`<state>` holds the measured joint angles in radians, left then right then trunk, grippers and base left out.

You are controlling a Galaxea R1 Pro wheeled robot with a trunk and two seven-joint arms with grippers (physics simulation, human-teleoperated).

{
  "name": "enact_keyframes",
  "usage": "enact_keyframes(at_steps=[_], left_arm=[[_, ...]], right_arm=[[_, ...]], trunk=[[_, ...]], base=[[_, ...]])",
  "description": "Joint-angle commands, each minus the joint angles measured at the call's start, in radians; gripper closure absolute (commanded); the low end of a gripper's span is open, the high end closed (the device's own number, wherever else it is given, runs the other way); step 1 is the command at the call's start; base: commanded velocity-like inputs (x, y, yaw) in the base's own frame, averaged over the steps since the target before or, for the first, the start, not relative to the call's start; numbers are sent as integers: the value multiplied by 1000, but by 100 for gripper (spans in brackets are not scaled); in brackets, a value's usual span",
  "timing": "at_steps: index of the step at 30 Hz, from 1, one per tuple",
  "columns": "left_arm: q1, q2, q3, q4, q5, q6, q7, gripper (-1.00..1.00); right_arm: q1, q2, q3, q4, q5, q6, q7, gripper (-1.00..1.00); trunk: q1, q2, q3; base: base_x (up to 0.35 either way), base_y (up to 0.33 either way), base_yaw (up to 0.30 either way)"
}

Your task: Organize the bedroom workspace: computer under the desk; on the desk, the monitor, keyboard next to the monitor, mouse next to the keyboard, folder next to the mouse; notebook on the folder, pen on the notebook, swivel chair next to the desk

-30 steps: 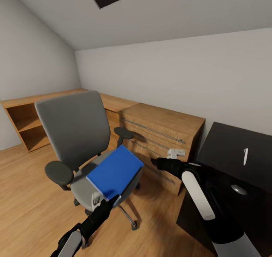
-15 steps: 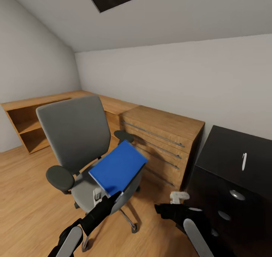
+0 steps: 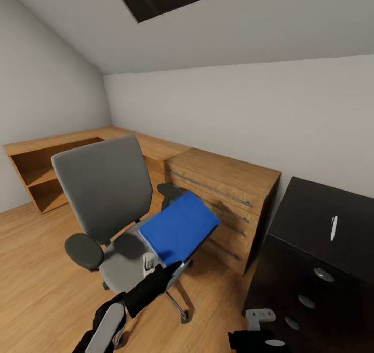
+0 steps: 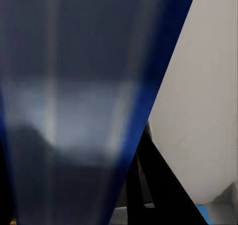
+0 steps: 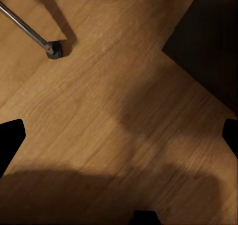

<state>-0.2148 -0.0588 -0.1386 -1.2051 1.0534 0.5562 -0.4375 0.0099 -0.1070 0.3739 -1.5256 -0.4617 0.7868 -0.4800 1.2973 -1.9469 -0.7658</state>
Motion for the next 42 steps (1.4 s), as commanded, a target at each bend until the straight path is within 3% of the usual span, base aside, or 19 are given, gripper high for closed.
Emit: enact_keyframes(at_steps=[1, 6, 10, 12, 13, 16, 17, 21, 24, 31, 34, 42], left_arm=[[0, -2, -9, -12, 9, 14, 24, 100], [-5, -10, -43, -86, 23, 57, 124, 100], [-54, -16, -50, -124, 48, 125, 190, 100], [-110, -19, -52, -126, 63, 164, 225, 100], [-150, -22, -54, -121, 72, 189, 250, 100], [-201, -25, -55, -105, 86, 221, 282, 100], [-224, -27, -56, -98, 95, 236, 296, 100], [-249, -29, -57, -92, 106, 253, 309, 100], [-256, -32, -58, -79, 108, 257, 316, 100], [-266, -49, -59, -37, 110, 258, 324, 100], [-267, -57, -61, -25, 110, 254, 325, 100], [-267, -57, -61, -25, 110, 254, 325, 100]], right_arm=[[1, -1, 2, 5, -7, -9, -10, -100], [5, -2, 13, 65, 3, -38, -10, -100], [7, -10, 57, 147, 8, -63, -9, -100], [16, -31, 107, 197, 11, -107, 1, -100], [23, -57, 149, 225, 12, -160, 22, -100], [32, -115, 211, 250, 14, -265, 75, -100], [39, -161, 243, 261, 14, -334, 110, -100], [62, -255, 284, 301, 12, -471, 163, -100], [85, -284, 297, 376, 13, -557, 179, -100], [113, -306, 305, 472, 15, -694, 205, -100], [165, -311, 304, 468, 16, -775, 234, -100], [165, -311, 304, 468, 16, -775, 234, -100]], trunk=[[-4, 7, 2], [-23, 42, 18], [-38, 70, 31], [-46, 84, 37], [-50, 91, 40], [-61, 112, 49], [-65, 119, 53], [-81, 147, 65], [-92, 168, 75], [-119, 217, 96], [-130, 238, 106], [-161, 294, 131]], base=[[0, 0, 0], [0, 0, 0], [0, 0, 0], [0, 0, 0], [0, 0, 0], [0, 0, 0], [0, 0, 0], [0, 0, 0], [0, 0, 0], [0, 0, 0], [0, 0, 0], [0, 0, 0]])
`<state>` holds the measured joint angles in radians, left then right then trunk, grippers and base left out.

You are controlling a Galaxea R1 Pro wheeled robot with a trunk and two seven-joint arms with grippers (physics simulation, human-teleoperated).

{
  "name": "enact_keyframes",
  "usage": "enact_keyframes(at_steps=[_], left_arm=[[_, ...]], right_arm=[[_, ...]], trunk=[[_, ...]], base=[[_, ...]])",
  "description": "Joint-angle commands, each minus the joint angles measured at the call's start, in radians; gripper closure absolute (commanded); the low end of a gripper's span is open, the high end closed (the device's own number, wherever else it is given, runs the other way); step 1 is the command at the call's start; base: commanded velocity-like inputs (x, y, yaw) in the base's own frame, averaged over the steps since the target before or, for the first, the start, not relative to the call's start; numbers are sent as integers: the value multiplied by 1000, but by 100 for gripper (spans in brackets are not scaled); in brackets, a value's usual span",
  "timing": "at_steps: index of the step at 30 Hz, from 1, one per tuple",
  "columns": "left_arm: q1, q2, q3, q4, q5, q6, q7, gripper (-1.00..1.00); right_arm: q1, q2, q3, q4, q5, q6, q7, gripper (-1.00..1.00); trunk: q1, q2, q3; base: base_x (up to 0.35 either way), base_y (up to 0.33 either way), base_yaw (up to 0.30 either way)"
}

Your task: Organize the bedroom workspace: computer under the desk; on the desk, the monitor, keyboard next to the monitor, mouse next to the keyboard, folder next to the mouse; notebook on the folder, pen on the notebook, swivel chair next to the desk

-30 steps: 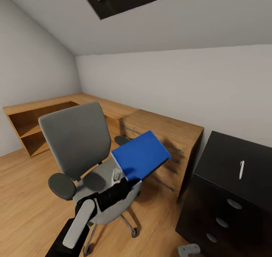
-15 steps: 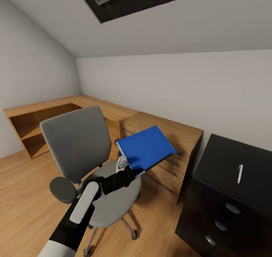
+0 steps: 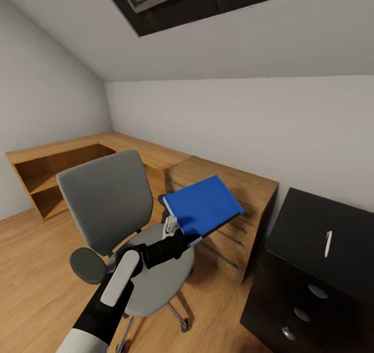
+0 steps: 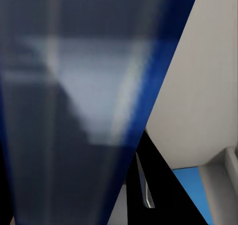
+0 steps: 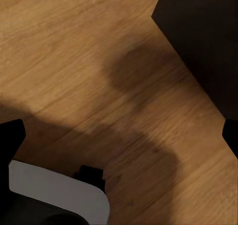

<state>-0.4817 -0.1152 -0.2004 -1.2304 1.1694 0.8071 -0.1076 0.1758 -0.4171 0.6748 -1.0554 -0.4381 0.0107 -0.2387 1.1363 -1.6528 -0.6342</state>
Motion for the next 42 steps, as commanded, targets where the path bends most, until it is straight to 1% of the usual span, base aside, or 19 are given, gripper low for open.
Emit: enact_keyframes(at_steps=[1, 2, 4, 12, 16, 25, 32, 33, 35, 37, 39, 40, 42], left_arm=[[0, 0, 1, 0, -6, 4, -5, 100], [-1, -1, 1, 1, -5, 3, -5, 100], [-1, -9, -1, 8, -6, 1, -4, 100], [-11, -15, -1, 18, -8, -1, -2, 100], [-17, -16, -2, 27, -8, -2, -2, 100], [-19, -15, -2, 46, -11, -6, -2, 100], [-19, -17, -4, 61, -12, -7, -3, 100], [-19, -17, -7, 62, -12, -7, -3, 100], [-20, -17, -25, 65, -10, -6, -5, 100], [-23, -17, -31, 65, -8, -4, -9, 100], [-30, -16, -34, 66, -8, -1, -14, 100], [-49, -15, -39, 66, -6, 13, -21, 100], [-68, -15, -40, 68, -5, 40, -24, 100]], right_arm=[[0, -1, 3, -2, -8, 1, -7, -100], [15, -2, 3, -9, -8, -17, -3, -100], [49, 9, -3, 13, -12, -55, -8, -100], [46, 14, -10, 37, -18, -64, -8, -100], [44, 16, -9, 40, -17, -62, -3, -100], [15, 20, -12, 63, -19, -17, -3, -100], [10, 21, -11, 70, -20, -13, -3, -100], [10, 21, -11, 70, -20, -14, -2, -100], [10, 21, -10, 70, -20, -14, -2, -100], [10, 21, -9, 70, -20, -15, -2, -100], [10, 21, -9, 70, -21, -15, -2, -100], [10, 21, -9, 71, -21, -15, -2, -100], [10, 21, -9, 71, -21, -16, -2, -100]], trunk=[[-4, 7, 2], [-8, 14, 6], [-15, 28, 12], [-46, 84, 37], [-61, 112, 49], [-96, 175, 78], [-123, 224, 100], [-127, 231, 103], [-134, 245, 109], [-142, 259, 115], [-150, 273, 122], [-153, 280, 125], [-161, 294, 131]], base=[[0, 0, 0], [0, 0, 0], [0, 0, 0], [0, 0, -5], [0, 0, -139], [0, 0, -264], [0, 0, -297], [0, 0, -299], [0, 0, -300], [0, 0, -300], [0, 0, -300], [0, 0, -300], [0, 0, -300]])
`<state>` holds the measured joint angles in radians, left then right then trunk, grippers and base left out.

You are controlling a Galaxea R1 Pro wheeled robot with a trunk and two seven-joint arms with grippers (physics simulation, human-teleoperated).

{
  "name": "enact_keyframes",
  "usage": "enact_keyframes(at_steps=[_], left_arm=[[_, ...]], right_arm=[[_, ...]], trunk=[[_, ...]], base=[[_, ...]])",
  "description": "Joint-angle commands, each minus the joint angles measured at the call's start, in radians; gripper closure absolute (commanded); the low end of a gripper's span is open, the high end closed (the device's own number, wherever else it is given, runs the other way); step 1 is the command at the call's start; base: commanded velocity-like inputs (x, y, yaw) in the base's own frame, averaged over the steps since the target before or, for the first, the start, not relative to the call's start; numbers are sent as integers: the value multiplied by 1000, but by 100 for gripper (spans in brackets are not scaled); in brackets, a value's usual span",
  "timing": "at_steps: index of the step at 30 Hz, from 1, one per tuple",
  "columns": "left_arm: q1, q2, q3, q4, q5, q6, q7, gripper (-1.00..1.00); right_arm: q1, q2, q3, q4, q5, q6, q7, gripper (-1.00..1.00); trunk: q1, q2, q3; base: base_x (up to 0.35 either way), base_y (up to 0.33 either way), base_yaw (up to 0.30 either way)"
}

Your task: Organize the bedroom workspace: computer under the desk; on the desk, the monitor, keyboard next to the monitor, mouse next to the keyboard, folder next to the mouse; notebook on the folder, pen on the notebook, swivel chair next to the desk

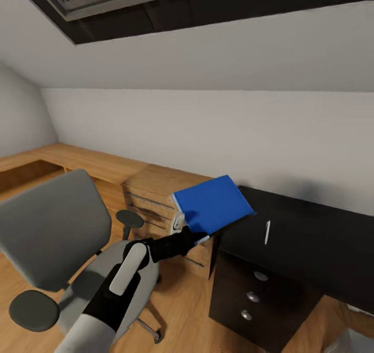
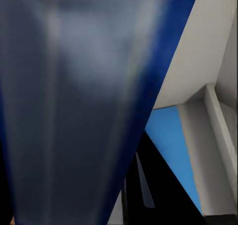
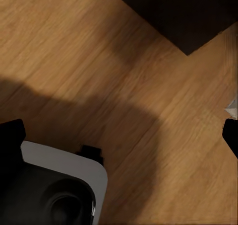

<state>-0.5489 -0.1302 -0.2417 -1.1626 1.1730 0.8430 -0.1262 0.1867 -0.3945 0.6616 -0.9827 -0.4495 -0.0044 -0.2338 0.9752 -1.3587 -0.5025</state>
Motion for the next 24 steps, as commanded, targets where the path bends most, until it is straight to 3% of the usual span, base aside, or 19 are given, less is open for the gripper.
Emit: enact_keyframes(at_steps=[1, 3, 6, 7, 14, 24], left_arm=[[-8, -1, 1, 3, -9, 16, -6, 100], [-29, -2, 0, 17, -8, 47, -7, 100], [-74, -7, -4, 65, 23, 79, -8, 100], [-109, -10, -44, 120, 42, 86, -8, 100], [-137, -29, -79, 165, 47, 87, -1, 100], [-141, -34, -90, 210, 48, 81, -3, 100]], right_arm=[[0, -1, 4, -2, -9, -1, -7, -100], [0, -1, 4, -2, -9, -2, -7, -100], [0, -1, 4, -2, -9, -6, -9, -100], [0, -1, 4, -2, -9, -7, -10, -100], [0, -1, 4, -2, -8, -9, -11, -100], [0, -1, 6, -2, -8, -9, -10, -100]], trunk=[[-4, 7, 2], [-12, 21, 9], [-23, 42, 18], [-27, 49, 21], [-54, 98, 43], [-92, 168, 74]], base=[[0, 0, -300], [0, 0, -300], [0, 0, -300], [0, 0, -300], [0, 0, -300], [0, 0, -300]])
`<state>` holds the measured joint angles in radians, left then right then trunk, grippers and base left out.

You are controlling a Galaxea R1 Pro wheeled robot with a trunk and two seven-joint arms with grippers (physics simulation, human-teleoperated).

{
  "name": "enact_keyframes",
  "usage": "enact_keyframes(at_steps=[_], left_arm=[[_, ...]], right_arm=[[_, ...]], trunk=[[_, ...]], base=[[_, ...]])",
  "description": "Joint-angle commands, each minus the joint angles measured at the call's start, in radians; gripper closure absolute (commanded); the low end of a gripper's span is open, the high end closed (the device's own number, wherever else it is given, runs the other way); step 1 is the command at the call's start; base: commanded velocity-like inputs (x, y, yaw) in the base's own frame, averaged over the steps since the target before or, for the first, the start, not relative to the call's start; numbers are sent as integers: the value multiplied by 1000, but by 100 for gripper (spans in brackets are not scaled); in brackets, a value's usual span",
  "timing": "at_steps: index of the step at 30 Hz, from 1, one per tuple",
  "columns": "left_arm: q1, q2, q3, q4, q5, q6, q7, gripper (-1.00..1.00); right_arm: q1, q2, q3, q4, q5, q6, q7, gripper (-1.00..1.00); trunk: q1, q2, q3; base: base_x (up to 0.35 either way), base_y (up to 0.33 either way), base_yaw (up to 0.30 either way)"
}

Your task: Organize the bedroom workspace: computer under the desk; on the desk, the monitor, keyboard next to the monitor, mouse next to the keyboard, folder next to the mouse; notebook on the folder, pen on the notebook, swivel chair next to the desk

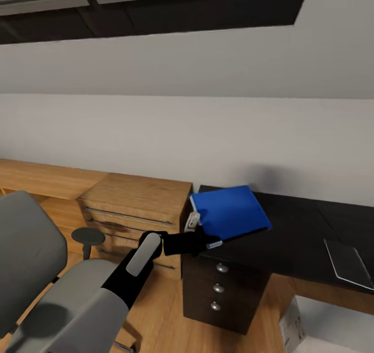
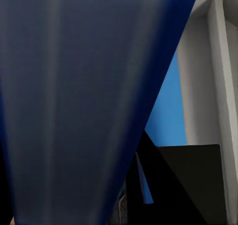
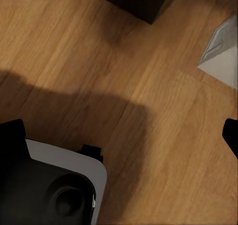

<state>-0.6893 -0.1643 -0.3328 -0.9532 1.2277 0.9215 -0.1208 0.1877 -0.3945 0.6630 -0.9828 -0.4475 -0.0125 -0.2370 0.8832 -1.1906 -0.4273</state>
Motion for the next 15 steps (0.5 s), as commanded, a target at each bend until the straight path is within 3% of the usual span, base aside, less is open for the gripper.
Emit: enact_keyframes(at_steps=[1, 10, 15], left_arm=[[-1, 0, 0, 4, -7, 2, -9, 100], [-2, -3, -32, 17, -8, -7, -10, 100], [-2, -3, -36, 22, -8, -10, -10, 100]], right_arm=[[-1, -1, 4, -2, -10, -1, -7, -100], [-1, -1, 5, -2, -10, 0, -4, -100], [-1, -1, 15, -2, -8, 7, 2, -100]], trunk=[[-4, 7, 2], [-38, 70, 31], [-58, 105, 46]], base=[[0, 0, -300], [0, 0, -293], [0, 0, -118]])
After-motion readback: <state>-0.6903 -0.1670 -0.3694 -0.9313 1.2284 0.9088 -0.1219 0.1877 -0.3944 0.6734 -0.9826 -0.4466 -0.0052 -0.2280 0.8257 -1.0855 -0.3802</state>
